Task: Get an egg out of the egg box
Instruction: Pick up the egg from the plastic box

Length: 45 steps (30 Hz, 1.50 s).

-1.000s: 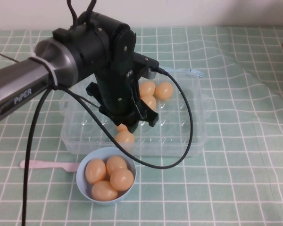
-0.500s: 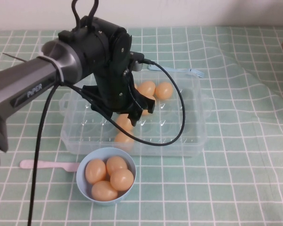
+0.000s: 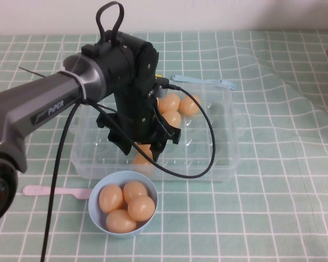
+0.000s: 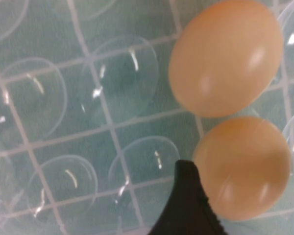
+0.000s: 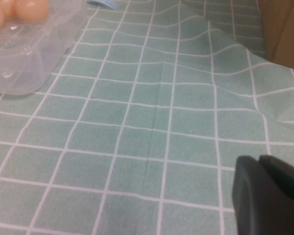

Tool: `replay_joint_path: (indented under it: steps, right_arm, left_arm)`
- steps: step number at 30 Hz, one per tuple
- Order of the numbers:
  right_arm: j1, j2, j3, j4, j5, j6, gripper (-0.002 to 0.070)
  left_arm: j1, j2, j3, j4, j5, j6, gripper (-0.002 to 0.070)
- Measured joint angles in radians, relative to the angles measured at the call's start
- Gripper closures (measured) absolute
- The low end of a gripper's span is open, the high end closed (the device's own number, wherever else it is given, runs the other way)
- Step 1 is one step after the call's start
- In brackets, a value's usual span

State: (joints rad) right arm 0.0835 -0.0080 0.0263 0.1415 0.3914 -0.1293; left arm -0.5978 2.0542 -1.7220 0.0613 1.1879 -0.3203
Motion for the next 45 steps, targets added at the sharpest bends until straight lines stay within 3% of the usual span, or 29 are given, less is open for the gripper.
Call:
replay_joint_path:
  steps: [45]
  right_arm:
    - [0.000, 0.000, 0.000, 0.000, 0.000, 0.000, 0.0694]
  left_arm:
    - [0.009, 0.052, 0.000, -0.043, -0.013, 0.029, 0.0223]
